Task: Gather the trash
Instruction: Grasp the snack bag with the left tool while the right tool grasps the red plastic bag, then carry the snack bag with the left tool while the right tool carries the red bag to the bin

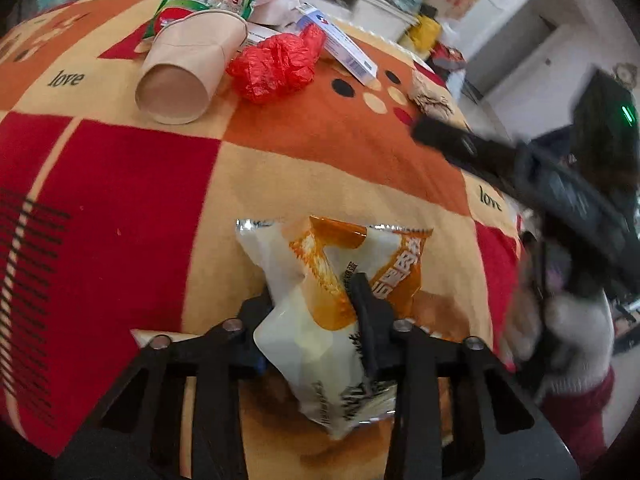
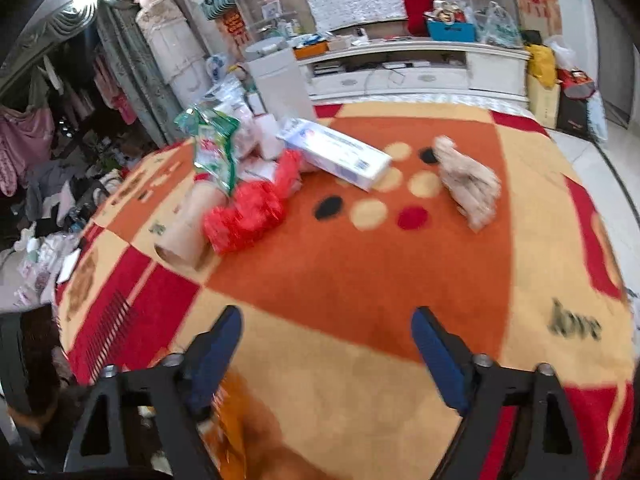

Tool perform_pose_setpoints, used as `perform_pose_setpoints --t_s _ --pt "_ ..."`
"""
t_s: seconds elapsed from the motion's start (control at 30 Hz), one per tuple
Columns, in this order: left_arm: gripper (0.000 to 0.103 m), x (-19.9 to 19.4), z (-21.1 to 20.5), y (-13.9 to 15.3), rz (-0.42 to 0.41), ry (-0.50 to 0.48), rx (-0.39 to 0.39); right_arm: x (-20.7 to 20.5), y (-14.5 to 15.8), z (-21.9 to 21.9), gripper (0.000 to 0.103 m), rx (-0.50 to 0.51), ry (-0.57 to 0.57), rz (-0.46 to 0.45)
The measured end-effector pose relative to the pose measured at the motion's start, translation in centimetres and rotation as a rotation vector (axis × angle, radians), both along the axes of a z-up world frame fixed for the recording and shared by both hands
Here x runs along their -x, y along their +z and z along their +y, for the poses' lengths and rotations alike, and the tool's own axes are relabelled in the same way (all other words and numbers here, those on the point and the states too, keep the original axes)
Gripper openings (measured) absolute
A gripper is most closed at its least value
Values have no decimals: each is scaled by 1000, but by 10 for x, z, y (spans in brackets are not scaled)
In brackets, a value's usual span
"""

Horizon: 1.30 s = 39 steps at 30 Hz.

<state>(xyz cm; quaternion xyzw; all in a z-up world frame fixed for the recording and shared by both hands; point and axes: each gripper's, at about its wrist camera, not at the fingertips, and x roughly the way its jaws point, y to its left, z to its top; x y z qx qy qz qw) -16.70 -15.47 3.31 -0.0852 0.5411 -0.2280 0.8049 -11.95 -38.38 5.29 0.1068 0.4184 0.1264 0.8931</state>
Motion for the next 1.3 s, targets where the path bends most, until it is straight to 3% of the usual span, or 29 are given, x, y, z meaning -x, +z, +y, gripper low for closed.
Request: perform_pose_setpoints --t_s 0.13,0.3,0.33,0.4,0.47,0.77,0.87,1.07,1.3 --pt "14 -5 29 24 -81 26 -70 -40 1 28 71 -46 53 1" --pt "14 -17 61 31 -87 81 -76 -92 -16 67 68 -68 80 40" --pt "14 -19 62 29 -82 86 -70 -100 -22 73 64 -65 79 49" --pt "14 -21 62 26 -75 93 -56 -114 -35 77 42 -86 82 84" --pt "14 -23 59 23 -62 93 -42 -117 -41 74 32 -110 76 92" --pt "14 -25 21 34 -96 49 10 -44 -2 21 27 -65 34 13" --pt "14 -22 5 40 -127 32 6 -16 2 10 27 6 15 4" --pt "14 -18 -30 49 -158 -10 -4 30 0 -27 27 53 -38 1" --pt "14 -10 -74 59 -193 -78 -12 69 4 -65 27 47 -107 -4"
